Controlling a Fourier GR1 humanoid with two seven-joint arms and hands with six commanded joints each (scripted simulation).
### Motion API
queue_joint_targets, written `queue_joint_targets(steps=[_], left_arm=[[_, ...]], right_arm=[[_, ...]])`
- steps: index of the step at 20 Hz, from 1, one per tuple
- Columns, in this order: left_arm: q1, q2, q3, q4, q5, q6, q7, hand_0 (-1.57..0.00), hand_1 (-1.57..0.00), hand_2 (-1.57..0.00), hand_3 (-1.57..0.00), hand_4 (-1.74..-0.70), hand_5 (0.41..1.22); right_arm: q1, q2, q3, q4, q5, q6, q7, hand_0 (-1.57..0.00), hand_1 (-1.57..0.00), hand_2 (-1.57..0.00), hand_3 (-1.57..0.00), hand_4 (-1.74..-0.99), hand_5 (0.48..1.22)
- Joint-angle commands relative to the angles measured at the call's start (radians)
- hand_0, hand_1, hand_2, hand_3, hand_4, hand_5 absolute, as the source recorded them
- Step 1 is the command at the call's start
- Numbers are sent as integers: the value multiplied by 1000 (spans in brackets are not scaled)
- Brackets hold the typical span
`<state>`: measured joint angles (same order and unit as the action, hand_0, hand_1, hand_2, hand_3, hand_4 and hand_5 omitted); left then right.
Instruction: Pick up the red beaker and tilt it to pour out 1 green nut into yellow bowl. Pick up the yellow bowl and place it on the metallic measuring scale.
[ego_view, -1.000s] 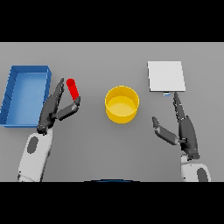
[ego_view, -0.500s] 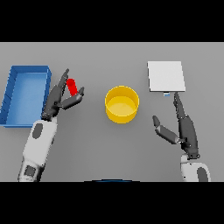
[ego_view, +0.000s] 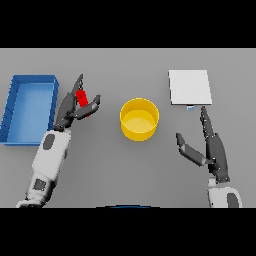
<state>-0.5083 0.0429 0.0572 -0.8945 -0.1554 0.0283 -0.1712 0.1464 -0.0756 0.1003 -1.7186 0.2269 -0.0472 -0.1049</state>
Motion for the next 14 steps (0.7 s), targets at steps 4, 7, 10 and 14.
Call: queue_joint_targets(steps=[4, 7, 10, 14], left_arm=[[-35, -17, 44, 46, 31, 30, -1, -441, -481, -523, -547, -1448, 871], [-64, -18, 27, 83, -4, 49, -16, -989, -1013, -1034, -926, -1575, 1042], [-63, -14, 3, 83, -21, 40, -32, -1273, -1285, -1296, -1189, -1544, 1129], [-73, -25, 22, 81, -1, 60, -14, -1449, -1454, -1458, -1414, -1590, 1151]], right_arm=[[-19, 6, 7, 9, 14, -8, 13, 1, 1, 1, 1, -1257, 645], [-15, -3, -5, -2, -1, -3, 14, 1, 1, 1, 1, -1254, 645], [-6, 1, -7, 6, -7, -3, 3, 1, 1, 1, 1, -1254, 644], [6, -4, -13, -12, -20, 3, 7, 1, 1, 1, 1, -1257, 643]])
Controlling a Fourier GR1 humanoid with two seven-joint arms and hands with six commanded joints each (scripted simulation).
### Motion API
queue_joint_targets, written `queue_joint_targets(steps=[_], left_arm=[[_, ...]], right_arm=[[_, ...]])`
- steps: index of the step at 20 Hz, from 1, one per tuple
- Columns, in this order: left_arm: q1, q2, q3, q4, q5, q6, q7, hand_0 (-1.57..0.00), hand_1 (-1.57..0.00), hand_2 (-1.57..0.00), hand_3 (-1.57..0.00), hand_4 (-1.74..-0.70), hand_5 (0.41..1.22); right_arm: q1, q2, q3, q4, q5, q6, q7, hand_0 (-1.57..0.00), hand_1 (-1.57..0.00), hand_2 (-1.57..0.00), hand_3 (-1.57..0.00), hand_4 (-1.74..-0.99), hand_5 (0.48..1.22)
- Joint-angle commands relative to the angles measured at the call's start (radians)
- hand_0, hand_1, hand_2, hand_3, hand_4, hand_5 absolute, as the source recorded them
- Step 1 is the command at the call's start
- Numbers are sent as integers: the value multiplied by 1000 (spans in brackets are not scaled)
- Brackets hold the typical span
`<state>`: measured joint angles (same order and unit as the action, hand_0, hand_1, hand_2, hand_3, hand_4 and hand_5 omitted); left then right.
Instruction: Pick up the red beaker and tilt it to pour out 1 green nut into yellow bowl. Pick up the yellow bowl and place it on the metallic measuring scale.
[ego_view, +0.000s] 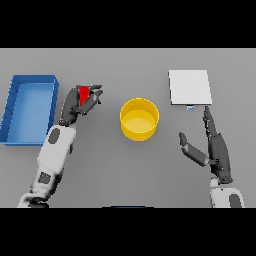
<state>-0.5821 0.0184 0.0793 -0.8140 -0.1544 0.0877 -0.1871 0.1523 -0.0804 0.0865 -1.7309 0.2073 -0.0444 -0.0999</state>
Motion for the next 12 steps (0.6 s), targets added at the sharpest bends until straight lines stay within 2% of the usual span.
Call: queue_joint_targets(steps=[1, 4, 8, 12], left_arm=[[0, -5, 3, -13, 10, 9, 1, -1473, -1477, -1481, -1446, -1620, 1140], [11, -12, 7, -67, 48, 22, -22, -1521, -1523, -1525, -1507, -1679, 1122], [22, 15, -56, -174, 13, 39, 26, -1551, -1551, -1552, -1545, -1716, 1114], [-14, 82, -184, -238, -102, 6, 163, -1563, -1563, -1563, -1560, -1731, 1124]], right_arm=[[-9, 5, 5, -3, 0, 0, 9, 1, 1, 1, 1, -1260, 643], [-3, 6, 15, 0, 23, -7, 1, 1, 1, 1, 1, -1258, 646], [-4, 6, 22, -9, 32, -9, -14, 1, 1, 1, 1, -1263, 654], [-2, -9, 15, -6, 37, -6, 0, 1, 1, 1, 1, -1253, 666]])
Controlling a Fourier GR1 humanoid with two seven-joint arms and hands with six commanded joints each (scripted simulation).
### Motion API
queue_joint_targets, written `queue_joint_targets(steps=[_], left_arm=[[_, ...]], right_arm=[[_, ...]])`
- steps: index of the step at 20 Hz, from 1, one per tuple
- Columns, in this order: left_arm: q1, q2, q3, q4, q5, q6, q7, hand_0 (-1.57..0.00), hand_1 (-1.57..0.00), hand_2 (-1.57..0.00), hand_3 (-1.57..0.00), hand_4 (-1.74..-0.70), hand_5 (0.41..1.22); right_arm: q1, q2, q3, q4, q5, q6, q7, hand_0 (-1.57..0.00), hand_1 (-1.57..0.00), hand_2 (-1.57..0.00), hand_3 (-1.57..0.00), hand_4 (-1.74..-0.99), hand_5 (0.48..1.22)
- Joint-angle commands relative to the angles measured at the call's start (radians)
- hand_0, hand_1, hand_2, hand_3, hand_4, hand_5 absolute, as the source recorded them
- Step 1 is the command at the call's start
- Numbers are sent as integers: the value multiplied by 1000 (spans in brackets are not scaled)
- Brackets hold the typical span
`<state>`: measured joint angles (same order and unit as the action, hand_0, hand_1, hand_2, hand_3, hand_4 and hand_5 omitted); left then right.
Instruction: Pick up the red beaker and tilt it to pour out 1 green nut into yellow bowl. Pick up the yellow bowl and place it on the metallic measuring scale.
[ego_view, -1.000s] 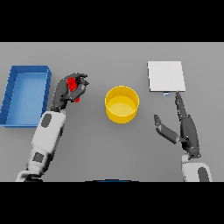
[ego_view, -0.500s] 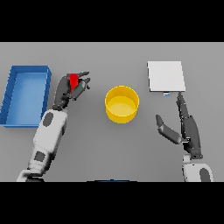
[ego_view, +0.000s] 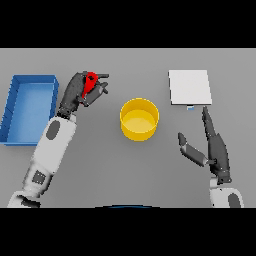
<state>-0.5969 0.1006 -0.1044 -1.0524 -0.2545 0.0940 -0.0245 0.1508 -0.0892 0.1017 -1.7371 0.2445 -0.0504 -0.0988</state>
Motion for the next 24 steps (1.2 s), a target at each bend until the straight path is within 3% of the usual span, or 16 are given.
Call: queue_joint_targets(steps=[1, 7, 11, 14, 18, 20, 21, 24], left_arm=[[-3, 12, -28, -11, -25, -9, 26, -1564, -1565, -1565, -1562, -1733, 1125], [-4, 40, -151, -80, -114, -23, 144, -1566, -1566, -1566, -1564, -1734, 1114], [-64, 107, -281, -78, -282, -36, 267, -1569, -1569, -1569, -1568, -1738, 1133], [-138, 137, -382, -34, -395, -77, 303, -1570, -1570, -1570, -1570, -1740, 1145], [-209, 171, -483, -5, -492, -130, 294, -1571, -1571, -1571, -1570, -1740, 1190], [-237, 192, -529, 2, -532, -163, 278, -1571, -1571, -1571, -1571, -1649, 1201], [-265, 197, -550, 9, -550, -185, 282, -1571, -1571, -1571, -1571, -1666, 1205], [-333, 201, -628, 31, -591, -285, 257, -1571, -1571, -1571, -1327, -1695, 1213]], right_arm=[[6, -5, -4, 0, -2, 2, -8, 1, 1, 1, 1, -1256, 671], [-2, -3, 2, -8, 0, 6, 19, 1, 1, 1, 1, -1254, 680], [-3, 18, 15, 2, 11, -3, 22, 1, 1, 1, 1, -1254, 687], [7, 17, 19, -15, 7, 5, 23, 1, 1, 1, 1, -1262, 694], [9, 10, 14, -14, 1, 11, 22, 1, 1, 1, 1, -1274, 704], [17, 12, 12, -10, -1, 9, 17, 1, 1, 1, 1, -1284, 705], [9, 13, 8, -10, -12, 13, 23, 1, 1, 1, 1, -1283, 702], [13, 31, 7, 5, -24, 9, 3, 1, 1, 1, 1, -1288, 685]])
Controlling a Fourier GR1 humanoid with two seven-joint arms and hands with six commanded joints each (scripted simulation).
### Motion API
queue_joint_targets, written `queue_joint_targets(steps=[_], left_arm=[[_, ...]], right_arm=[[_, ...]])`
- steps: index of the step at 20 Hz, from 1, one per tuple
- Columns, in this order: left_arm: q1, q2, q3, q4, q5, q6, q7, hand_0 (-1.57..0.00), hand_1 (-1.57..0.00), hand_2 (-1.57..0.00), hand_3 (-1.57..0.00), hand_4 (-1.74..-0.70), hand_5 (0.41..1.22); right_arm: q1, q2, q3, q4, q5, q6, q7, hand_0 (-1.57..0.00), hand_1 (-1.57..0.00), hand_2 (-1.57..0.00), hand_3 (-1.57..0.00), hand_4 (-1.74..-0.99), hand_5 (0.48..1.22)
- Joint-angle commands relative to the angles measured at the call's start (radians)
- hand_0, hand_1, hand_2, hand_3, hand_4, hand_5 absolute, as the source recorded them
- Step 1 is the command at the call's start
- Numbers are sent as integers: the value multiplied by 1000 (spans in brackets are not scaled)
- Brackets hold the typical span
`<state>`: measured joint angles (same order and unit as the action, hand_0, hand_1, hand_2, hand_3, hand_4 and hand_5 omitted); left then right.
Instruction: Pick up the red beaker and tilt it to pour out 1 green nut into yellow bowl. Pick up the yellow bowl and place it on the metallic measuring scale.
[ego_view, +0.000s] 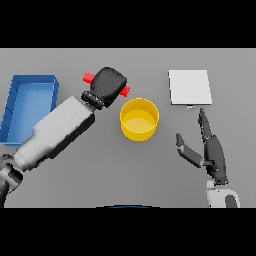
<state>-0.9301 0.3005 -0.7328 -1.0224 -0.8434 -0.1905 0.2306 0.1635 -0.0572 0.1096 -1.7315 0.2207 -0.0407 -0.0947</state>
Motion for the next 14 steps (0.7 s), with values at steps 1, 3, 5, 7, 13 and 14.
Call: queue_joint_targets(steps=[1, 3, 5, 7, 13, 14], left_arm=[[-20, 1, -26, 15, -21, -10, -17, -1571, -1571, -1571, -1277, -1701, 1215], [-69, -5, -75, 42, -49, -43, -57, -1571, -1571, -1571, -1383, -1713, 1217], [-107, -13, -133, 75, -87, -56, -99, -1571, -1571, -1571, -1451, -1723, 1218], [-133, -26, -188, 113, -121, -83, -109, -1571, -1571, -1571, -1494, -1729, 1219], [-211, -22, -325, 123, -199, -144, -146, -1571, -1571, -1571, -1551, -1738, 1221], [-229, -21, -345, 131, -210, -149, -159, -1571, -1571, -1571, -1555, -1739, 1221]], right_arm=[[13, 1, -3, -5, 0, -5, -15, 1, 1, 1, 1, -1292, 678], [5, 4, -12, -9, -21, -1, -7, 1, 1, 1, 1, -1295, 664], [2, 15, -9, -5, -29, 1, -7, 1, 1, 1, 1, -1294, 653], [-2, 17, -11, 1, -24, -6, -10, 1, 1, 1, 1, -1290, 644], [7, 13, -15, -5, -17, -14, -8, 1, 1, 1, 1, -1286, 618], [-1, 9, -17, -4, -14, -16, 5, 1, 1, 1, 1, -1278, 609]])
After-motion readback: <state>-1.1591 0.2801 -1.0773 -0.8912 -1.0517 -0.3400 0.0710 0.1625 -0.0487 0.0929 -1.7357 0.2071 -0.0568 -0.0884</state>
